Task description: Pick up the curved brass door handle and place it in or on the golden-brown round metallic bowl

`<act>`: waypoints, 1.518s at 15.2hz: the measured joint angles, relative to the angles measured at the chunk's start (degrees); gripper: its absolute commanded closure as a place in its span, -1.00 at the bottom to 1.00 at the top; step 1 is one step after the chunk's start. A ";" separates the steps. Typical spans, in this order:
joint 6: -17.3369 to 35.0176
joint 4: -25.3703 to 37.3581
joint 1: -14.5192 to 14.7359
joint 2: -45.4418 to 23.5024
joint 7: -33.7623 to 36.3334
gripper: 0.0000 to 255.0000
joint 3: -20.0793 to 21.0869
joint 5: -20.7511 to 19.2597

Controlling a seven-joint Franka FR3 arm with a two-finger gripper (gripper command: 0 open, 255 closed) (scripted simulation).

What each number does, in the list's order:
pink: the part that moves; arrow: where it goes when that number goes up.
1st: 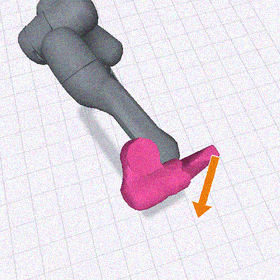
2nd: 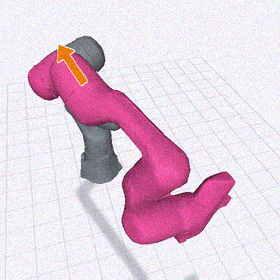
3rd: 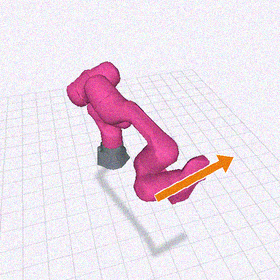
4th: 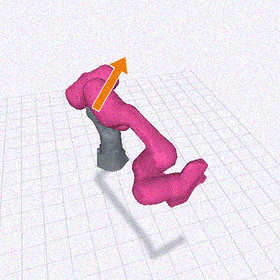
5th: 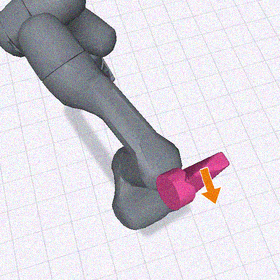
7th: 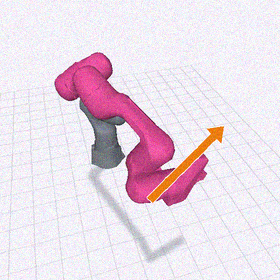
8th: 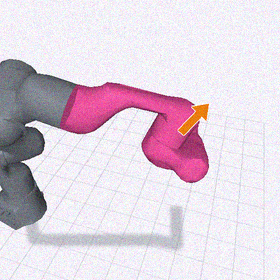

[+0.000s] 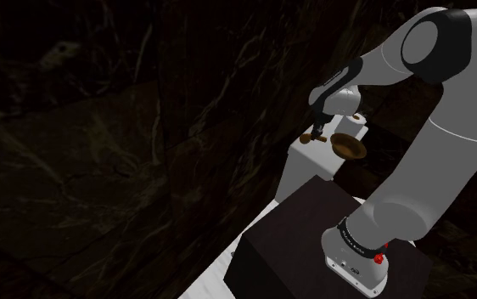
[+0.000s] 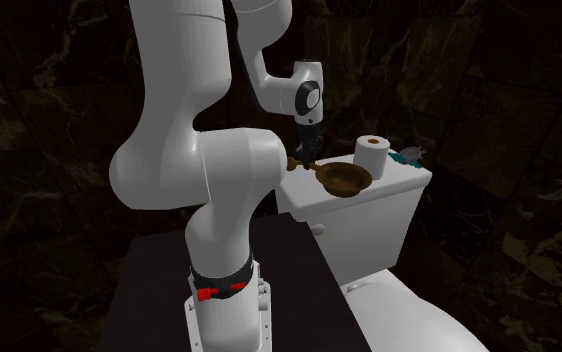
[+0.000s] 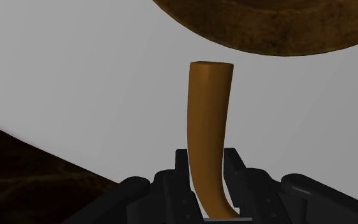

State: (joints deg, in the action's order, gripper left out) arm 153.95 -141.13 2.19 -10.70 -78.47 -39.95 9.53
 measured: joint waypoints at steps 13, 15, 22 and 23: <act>-9.32 1.42 2.78 10.41 9.36 1.00 -4.25 -13.50; -11.02 1.78 2.76 12.26 10.68 1.00 -4.27 -15.42; -17.15 3.66 2.22 17.74 13.97 1.00 -3.42 -20.24; -18.03 4.08 2.15 18.33 14.24 1.00 -3.26 -20.65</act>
State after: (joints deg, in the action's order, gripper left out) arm 135.91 -137.05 4.34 7.63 -64.22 -43.20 -11.12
